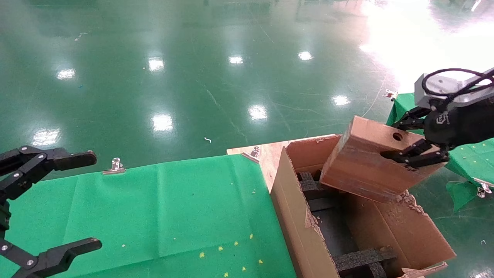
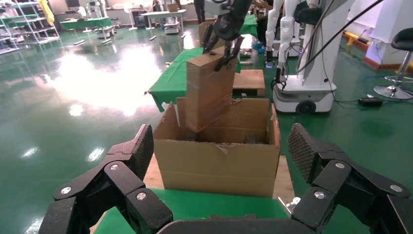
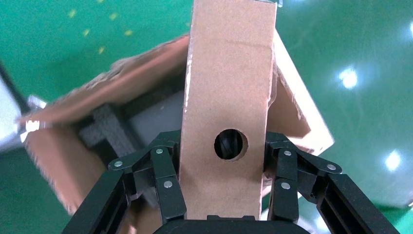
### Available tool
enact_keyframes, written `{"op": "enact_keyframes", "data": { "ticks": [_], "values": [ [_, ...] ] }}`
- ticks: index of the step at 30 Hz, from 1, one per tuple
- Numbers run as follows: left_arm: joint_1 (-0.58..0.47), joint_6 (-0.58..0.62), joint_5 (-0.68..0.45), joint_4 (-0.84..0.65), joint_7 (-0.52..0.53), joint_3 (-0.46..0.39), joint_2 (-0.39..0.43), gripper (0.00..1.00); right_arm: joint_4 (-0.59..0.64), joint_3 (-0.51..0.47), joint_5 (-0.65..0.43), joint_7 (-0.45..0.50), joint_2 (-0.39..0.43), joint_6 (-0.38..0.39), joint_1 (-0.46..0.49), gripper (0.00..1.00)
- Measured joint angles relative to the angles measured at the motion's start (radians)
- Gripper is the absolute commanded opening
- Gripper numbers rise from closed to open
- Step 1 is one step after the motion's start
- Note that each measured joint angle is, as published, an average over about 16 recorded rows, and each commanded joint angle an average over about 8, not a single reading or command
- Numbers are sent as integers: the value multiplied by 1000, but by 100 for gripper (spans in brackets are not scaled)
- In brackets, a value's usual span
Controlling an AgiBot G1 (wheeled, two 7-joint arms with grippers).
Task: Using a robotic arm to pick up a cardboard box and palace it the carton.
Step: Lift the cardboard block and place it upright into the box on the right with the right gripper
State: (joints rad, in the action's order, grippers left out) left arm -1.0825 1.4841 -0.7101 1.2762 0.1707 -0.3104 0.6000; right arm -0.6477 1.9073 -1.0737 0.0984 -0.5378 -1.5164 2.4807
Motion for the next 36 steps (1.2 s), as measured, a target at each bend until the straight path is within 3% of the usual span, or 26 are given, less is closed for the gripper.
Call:
{"op": "enact_keyframes", "data": {
  "ticks": [8,18,25,36],
  "values": [
    [0,0,0,0,0,0,0,100,26,9,75,157,96,114,-104,0],
    [0,0,0,0,0,-1,0,100,-74,6,149,317,236,251,-173,0],
    [0,0,1,0,0,-1,0,100,-144,6,160,361,282,295,-180,0],
    [0,-1,1,0,-1,-1,-1,100,-160,12,157,383,278,317,-191,0]
  ]
}}
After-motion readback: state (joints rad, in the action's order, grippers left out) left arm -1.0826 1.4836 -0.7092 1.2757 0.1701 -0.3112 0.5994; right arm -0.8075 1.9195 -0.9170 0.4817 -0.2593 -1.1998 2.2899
